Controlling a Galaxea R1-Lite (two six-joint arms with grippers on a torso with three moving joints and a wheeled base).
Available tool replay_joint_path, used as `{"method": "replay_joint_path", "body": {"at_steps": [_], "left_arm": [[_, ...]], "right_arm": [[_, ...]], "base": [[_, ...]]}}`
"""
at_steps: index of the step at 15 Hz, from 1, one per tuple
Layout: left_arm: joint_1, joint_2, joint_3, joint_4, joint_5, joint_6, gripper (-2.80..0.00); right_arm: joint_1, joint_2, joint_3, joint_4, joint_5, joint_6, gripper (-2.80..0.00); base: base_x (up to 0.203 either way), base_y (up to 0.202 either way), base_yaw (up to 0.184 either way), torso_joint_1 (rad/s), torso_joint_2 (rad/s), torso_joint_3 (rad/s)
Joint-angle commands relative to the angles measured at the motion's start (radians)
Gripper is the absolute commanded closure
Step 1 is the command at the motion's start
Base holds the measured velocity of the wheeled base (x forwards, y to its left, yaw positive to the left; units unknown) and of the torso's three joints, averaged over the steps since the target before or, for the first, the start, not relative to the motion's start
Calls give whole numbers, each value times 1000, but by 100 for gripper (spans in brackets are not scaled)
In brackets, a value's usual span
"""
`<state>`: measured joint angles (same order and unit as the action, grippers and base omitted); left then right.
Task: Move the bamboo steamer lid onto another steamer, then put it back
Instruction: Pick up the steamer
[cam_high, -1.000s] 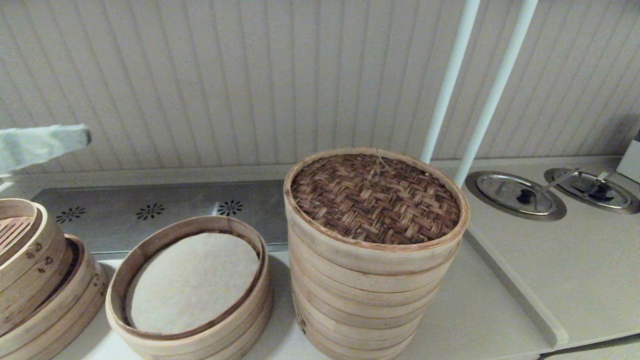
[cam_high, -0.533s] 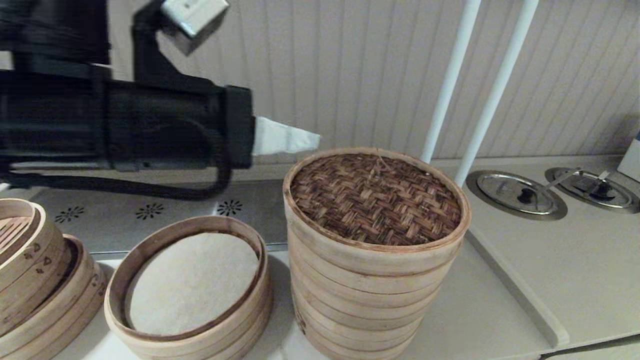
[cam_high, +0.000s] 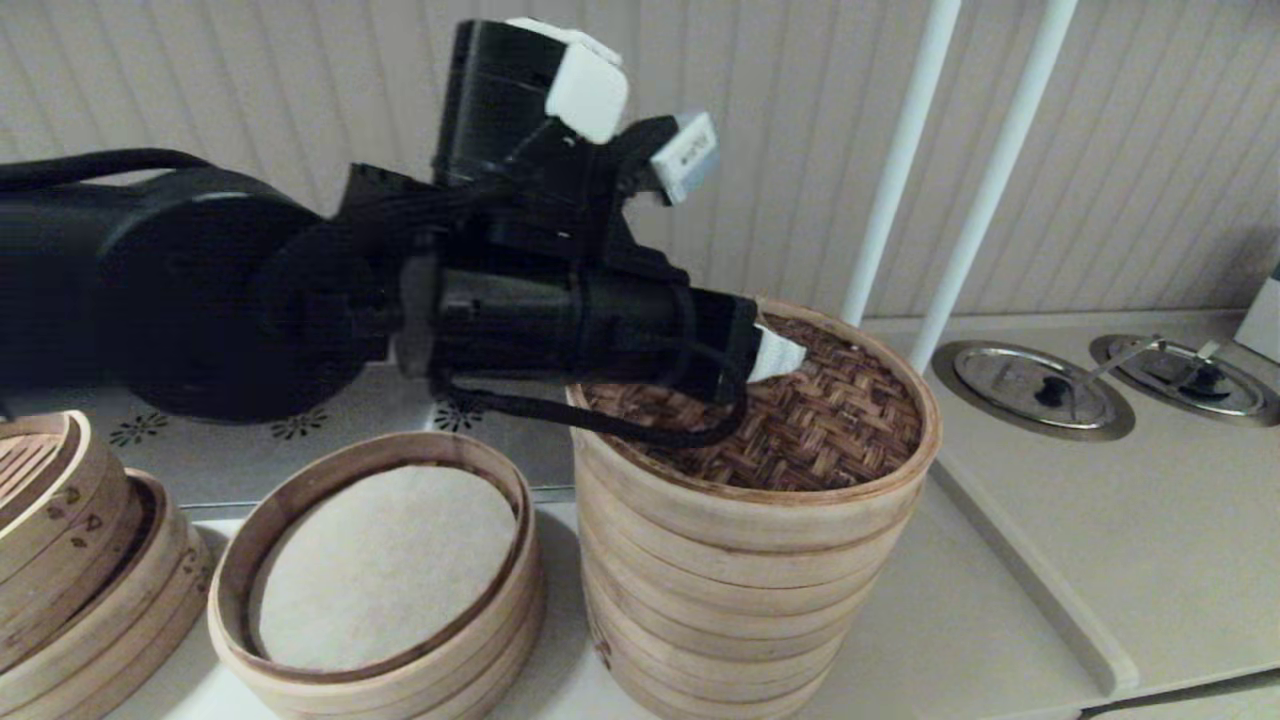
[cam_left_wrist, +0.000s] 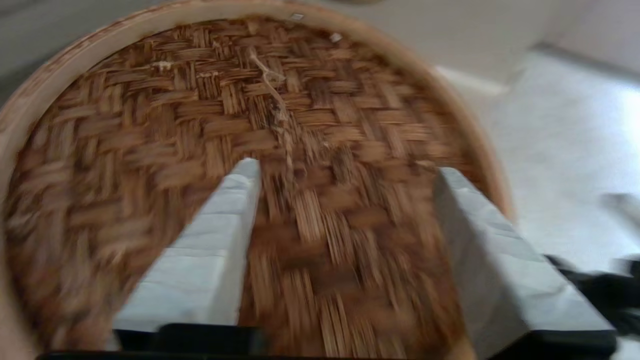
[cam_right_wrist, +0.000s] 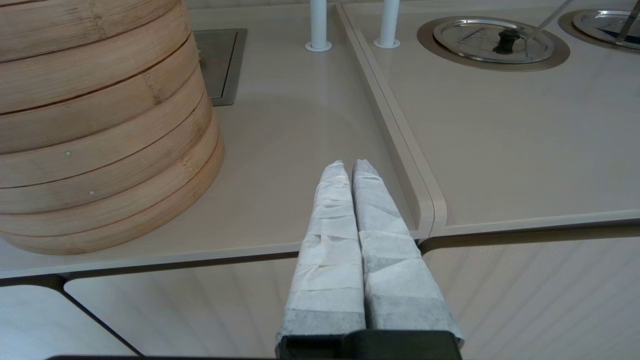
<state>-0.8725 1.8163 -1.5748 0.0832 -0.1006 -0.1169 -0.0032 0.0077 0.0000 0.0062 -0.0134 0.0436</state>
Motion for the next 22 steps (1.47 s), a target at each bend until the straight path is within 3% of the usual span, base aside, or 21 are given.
{"method": "replay_joint_path", "body": {"at_steps": [1,4,12,13,16,22], "left_arm": [[-17,74,-22,-15,45,24,-280],[-23,114,-53,-50,128,71,-280],[-36,129,-52,-56,159,89,-280],[-34,137,-59,-56,159,89,0],[-35,151,-68,-57,194,89,0],[-28,153,-52,-99,200,88,0]], "right_arm": [[0,0,3,0,0,-1,0],[0,0,3,1,0,1,0],[0,0,3,0,0,-1,0],[0,0,3,0,0,1,0],[0,0,3,0,0,1,0],[0,0,3,0,0,1,0]], "base": [[0,0,0,0,0,0],[0,0,0,0,0,0],[0,0,0,0,0,0],[0,0,0,0,0,0],[0,0,0,0,0,0],[0,0,0,0,0,0]]}}
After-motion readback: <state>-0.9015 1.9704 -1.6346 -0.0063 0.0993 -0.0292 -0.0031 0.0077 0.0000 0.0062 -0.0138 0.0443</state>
